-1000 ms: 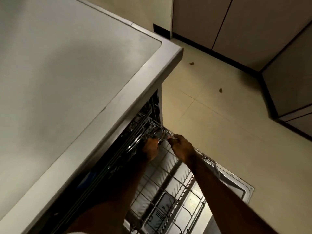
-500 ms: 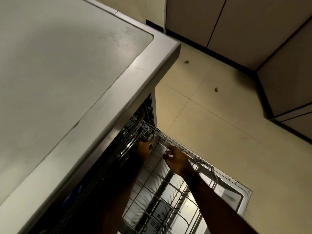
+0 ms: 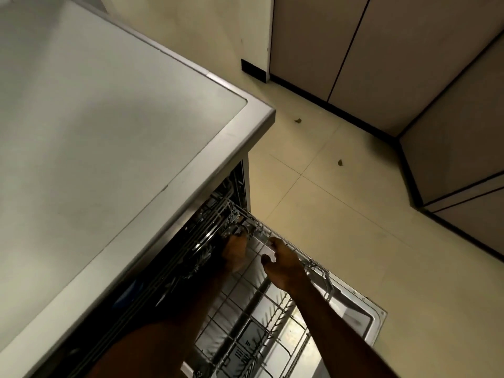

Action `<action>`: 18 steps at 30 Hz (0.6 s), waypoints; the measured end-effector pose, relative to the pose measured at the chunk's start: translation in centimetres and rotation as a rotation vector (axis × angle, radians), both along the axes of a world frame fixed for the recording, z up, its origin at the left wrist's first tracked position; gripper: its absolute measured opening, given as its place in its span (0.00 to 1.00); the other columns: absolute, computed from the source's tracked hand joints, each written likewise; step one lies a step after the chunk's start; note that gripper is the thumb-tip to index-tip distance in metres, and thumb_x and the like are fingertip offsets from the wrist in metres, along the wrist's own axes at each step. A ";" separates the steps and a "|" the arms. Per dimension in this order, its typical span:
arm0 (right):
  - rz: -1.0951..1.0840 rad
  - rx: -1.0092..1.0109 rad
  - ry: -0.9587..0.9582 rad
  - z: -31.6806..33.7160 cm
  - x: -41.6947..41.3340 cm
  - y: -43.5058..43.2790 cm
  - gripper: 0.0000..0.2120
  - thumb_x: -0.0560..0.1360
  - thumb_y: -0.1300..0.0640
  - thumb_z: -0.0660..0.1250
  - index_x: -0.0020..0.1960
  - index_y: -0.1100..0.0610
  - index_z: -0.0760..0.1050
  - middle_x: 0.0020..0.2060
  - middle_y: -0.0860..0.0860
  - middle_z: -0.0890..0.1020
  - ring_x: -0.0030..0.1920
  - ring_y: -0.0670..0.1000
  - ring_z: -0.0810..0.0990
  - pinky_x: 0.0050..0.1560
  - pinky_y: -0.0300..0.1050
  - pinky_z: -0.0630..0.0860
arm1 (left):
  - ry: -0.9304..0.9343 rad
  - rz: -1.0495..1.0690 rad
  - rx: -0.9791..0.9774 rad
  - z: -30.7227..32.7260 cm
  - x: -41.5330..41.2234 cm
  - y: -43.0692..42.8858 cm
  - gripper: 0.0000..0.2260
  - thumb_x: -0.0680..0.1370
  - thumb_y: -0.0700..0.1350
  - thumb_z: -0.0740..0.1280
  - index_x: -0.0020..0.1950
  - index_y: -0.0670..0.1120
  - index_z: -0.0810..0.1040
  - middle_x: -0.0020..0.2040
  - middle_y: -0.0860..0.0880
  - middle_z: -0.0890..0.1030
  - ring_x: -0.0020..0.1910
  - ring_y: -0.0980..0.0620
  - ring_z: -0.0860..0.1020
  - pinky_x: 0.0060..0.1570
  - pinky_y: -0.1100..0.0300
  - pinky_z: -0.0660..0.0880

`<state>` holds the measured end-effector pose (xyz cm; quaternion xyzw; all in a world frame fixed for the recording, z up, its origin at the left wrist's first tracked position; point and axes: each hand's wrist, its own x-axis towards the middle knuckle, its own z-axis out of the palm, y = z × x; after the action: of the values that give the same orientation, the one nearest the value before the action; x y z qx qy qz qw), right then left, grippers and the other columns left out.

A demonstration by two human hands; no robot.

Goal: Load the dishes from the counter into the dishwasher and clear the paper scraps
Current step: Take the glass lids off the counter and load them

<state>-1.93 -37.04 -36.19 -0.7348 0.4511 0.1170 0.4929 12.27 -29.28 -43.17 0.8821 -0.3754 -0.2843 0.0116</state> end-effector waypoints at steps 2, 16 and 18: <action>0.093 -0.173 -0.004 2.4 -1.4 0.8 0.30 0.82 0.51 0.65 0.81 0.54 0.59 0.76 0.53 0.70 0.75 0.55 0.69 0.75 0.50 0.67 | -0.013 -0.117 -0.118 3.3 -1.2 0.7 0.26 0.81 0.46 0.66 0.78 0.50 0.65 0.70 0.46 0.76 0.66 0.44 0.77 0.63 0.52 0.75; 0.376 -0.708 -0.111 26.0 -8.2 8.8 0.37 0.82 0.47 0.62 0.84 0.52 0.47 0.84 0.52 0.48 0.83 0.54 0.46 0.82 0.56 0.45 | -0.340 -0.187 -0.343 32.8 -9.1 13.9 0.34 0.84 0.59 0.55 0.84 0.47 0.47 0.84 0.48 0.47 0.82 0.49 0.44 0.80 0.51 0.43; 0.392 -0.743 -0.145 28.6 -8.9 10.3 0.37 0.83 0.45 0.59 0.84 0.51 0.45 0.84 0.51 0.47 0.83 0.53 0.44 0.80 0.54 0.42 | -0.364 -0.173 -0.365 35.8 -10.0 17.1 0.34 0.83 0.60 0.55 0.84 0.47 0.47 0.83 0.48 0.45 0.82 0.49 0.42 0.81 0.48 0.47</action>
<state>-10.85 -26.76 -7.56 -0.9407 0.2784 -0.0139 0.1935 2.31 -12.16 -7.38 0.8667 -0.4902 -0.0487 0.0783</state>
